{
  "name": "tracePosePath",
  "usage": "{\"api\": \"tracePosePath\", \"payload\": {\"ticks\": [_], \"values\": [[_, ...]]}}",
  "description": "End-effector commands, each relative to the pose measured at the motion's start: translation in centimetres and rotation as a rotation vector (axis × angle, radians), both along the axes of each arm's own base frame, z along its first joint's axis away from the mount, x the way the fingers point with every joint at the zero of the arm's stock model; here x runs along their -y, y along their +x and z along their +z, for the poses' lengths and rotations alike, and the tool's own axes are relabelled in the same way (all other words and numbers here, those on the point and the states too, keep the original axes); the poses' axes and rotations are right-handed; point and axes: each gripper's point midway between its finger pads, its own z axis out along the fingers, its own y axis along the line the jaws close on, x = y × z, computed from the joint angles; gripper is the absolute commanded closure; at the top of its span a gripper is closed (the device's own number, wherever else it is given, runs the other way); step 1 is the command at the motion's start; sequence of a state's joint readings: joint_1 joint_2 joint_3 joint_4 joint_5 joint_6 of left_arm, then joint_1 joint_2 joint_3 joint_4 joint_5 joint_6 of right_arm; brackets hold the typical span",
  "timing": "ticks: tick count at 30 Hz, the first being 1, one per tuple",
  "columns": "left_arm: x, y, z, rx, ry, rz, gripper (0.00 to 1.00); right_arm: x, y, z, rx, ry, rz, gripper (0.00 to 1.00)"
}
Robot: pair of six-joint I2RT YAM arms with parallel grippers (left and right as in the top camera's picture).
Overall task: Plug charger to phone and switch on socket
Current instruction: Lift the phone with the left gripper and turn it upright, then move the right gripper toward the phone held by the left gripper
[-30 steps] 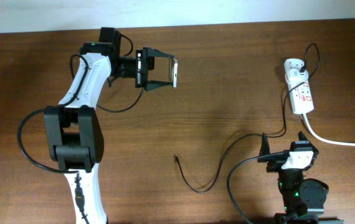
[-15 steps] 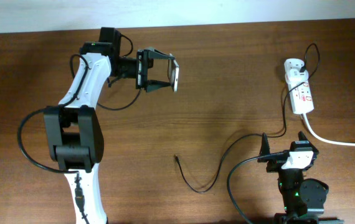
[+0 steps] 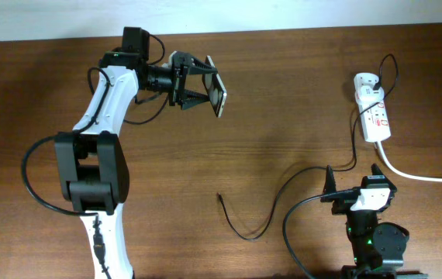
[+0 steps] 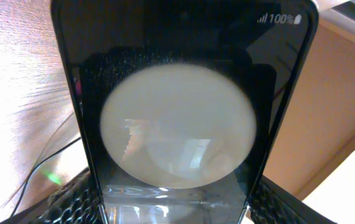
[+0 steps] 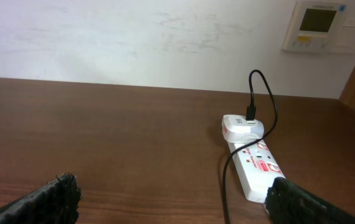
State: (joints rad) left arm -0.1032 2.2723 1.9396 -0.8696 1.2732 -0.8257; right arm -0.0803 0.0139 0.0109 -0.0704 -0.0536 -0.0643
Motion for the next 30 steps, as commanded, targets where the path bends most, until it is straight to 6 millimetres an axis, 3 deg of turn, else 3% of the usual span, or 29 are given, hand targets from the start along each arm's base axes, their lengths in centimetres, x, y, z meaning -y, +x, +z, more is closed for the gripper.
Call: {"api": "tracePosePath", "payload": {"ticks": [1, 4, 7, 8, 13, 16, 22, 25, 30], "values": [[-0.2, 0.5, 0.9, 0.045, -0.022, -0.007, 1.0, -0.5, 0.0, -0.1, 0.002, -0.006, 0.026, 0.01], [-0.2, 0.5, 0.9, 0.035, -0.022, -0.004, 1.0, -0.2, 0.0, 0.0, 0.006, -0.011, 0.01, 0.01], [-0.2, 0.5, 0.9, 0.035, -0.022, -0.004, 1.0, -0.8, 0.0, 3.2, 0.13, -0.005, 0.045, 0.01], [-0.2, 0.5, 0.9, 0.035, -0.022, -0.004, 1.0, -1.3, -0.1, 3.5, 0.121, 0.064, 0.069, 0.01], [-0.2, 0.5, 0.9, 0.035, -0.022, -0.004, 1.0, -2.2, -0.5, 6.7, 0.078, 0.081, 0.117, 0.01], [-0.2, 0.5, 0.9, 0.035, -0.022, -0.004, 1.0, -3.1, 0.7, 9.6, -0.019, 0.099, 0.171, 0.01], [-0.1, 1.5, 1.4, 0.059, -0.032, 0.016, 1.0, -8.6, 5.8, 15.5, -0.334, 0.235, 0.521, 0.01], [-0.1, 1.9, 1.4, 0.053, -0.024, 0.029, 1.0, -10.7, 7.6, 15.9, -0.351, 0.283, 0.688, 0.01], [-0.1, 2.0, 1.3, 0.056, -0.017, 0.032, 1.0, -11.8, 11.0, 11.7, -0.526, 0.534, 0.729, 0.01]]}}
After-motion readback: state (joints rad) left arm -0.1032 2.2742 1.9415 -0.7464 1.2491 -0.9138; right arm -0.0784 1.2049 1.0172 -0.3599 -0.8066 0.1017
